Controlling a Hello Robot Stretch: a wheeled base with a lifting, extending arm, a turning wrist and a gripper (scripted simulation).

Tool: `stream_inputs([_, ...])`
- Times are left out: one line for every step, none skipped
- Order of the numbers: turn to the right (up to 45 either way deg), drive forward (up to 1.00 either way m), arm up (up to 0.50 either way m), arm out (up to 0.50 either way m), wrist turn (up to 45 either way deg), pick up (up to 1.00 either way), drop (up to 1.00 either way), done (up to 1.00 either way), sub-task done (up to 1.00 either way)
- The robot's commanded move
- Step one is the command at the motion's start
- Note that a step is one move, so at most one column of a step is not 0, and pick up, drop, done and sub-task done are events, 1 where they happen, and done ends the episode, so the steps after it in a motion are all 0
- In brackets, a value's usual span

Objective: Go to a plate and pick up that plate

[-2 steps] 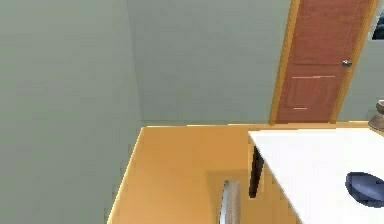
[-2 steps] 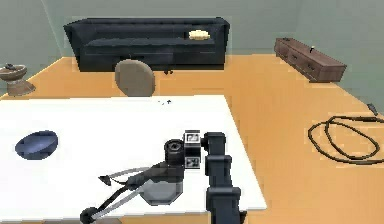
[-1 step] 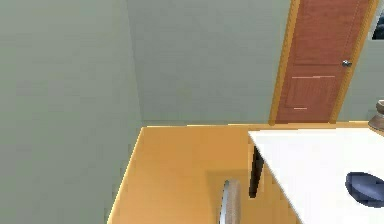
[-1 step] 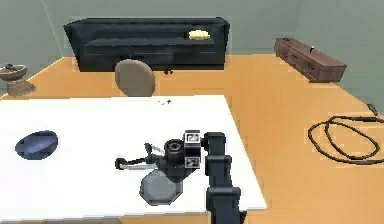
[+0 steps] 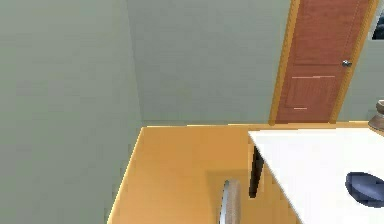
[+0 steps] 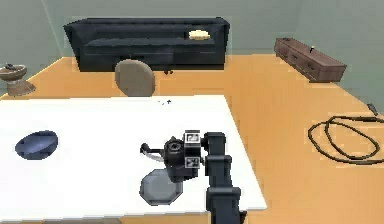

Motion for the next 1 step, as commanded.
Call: stream_inputs([0.0,0.00,-0.30,0.00,0.0,0.00,0.00,0.00,0.00])
